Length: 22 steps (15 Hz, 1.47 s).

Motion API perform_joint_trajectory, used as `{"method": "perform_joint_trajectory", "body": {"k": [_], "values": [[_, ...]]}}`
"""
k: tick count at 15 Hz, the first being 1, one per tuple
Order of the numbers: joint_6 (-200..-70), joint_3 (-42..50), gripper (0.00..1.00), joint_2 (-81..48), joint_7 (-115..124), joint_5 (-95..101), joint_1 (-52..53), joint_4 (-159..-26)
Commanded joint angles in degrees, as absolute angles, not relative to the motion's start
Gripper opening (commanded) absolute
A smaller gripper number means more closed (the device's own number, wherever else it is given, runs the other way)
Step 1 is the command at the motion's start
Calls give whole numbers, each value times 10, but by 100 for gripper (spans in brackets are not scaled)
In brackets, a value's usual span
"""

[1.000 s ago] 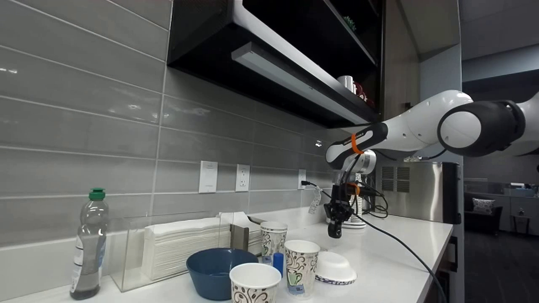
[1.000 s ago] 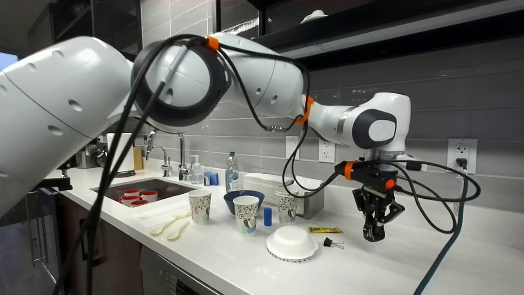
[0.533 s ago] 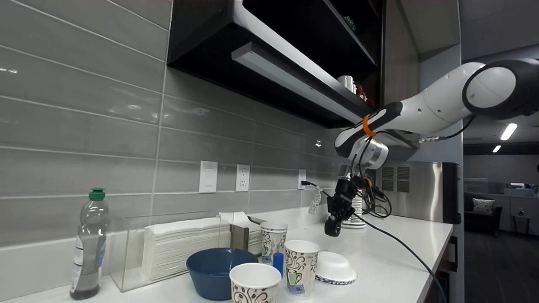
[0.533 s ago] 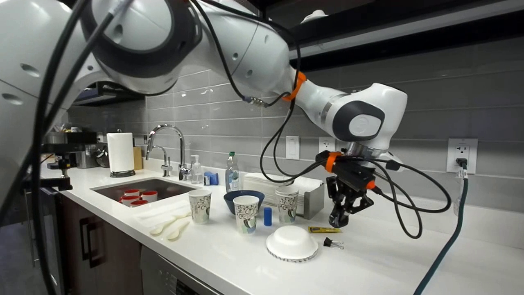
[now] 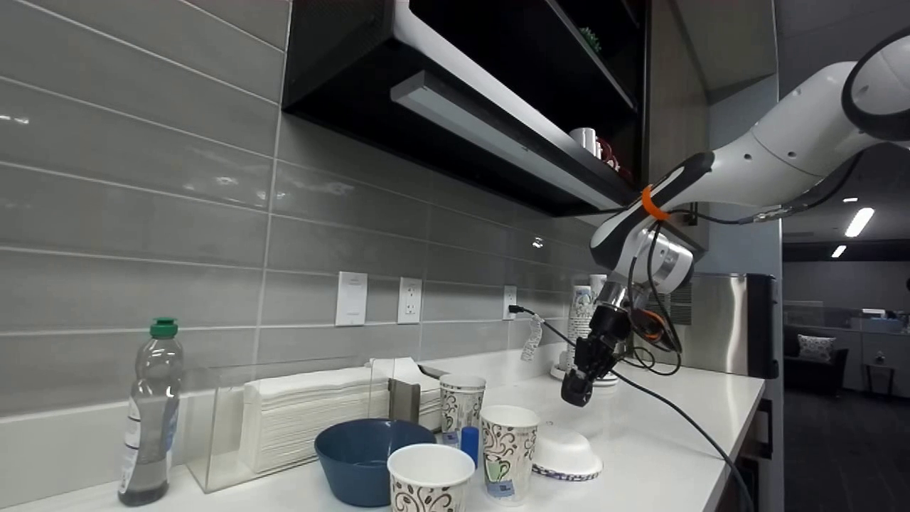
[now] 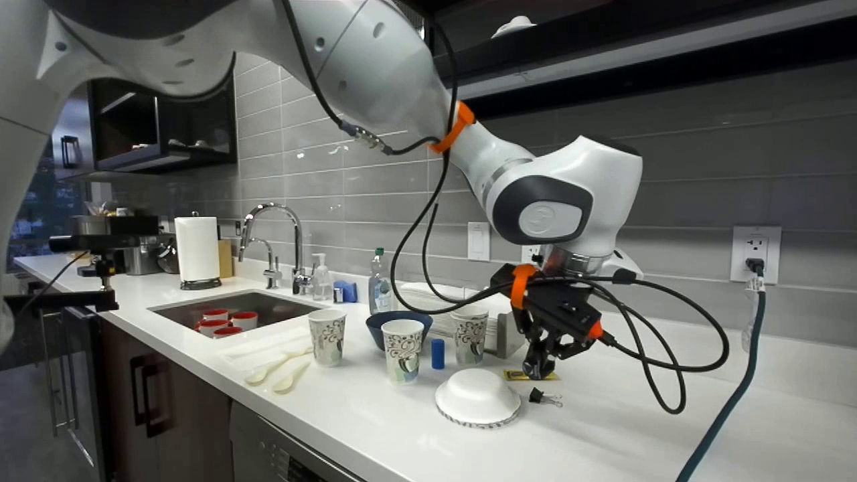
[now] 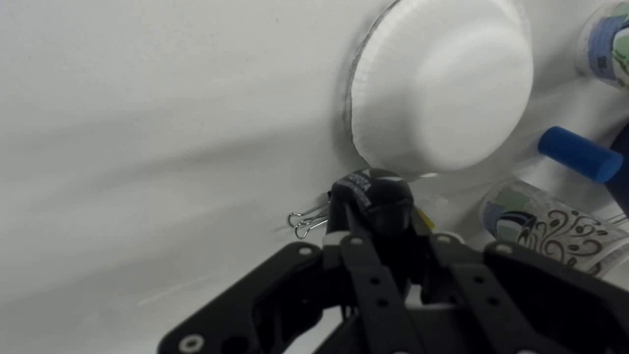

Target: Pick the black round object and place it in the blue bowl

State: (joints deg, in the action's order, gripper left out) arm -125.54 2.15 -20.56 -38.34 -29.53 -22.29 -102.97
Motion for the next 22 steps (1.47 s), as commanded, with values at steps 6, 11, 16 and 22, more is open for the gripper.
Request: {"method": "perform_joint_trajectory", "body": {"k": [6, 11, 16, 22], "values": [[-1378, 18, 5, 8, -689, -555, -179, -1320], [-1381, 44, 20, 24, -669, -556, -125, -1354], [-1388, 49, 5, 51, -689, -551, -109, -1358], [-1377, 47, 5, 64, -739, -505, -70, -1265]]}}
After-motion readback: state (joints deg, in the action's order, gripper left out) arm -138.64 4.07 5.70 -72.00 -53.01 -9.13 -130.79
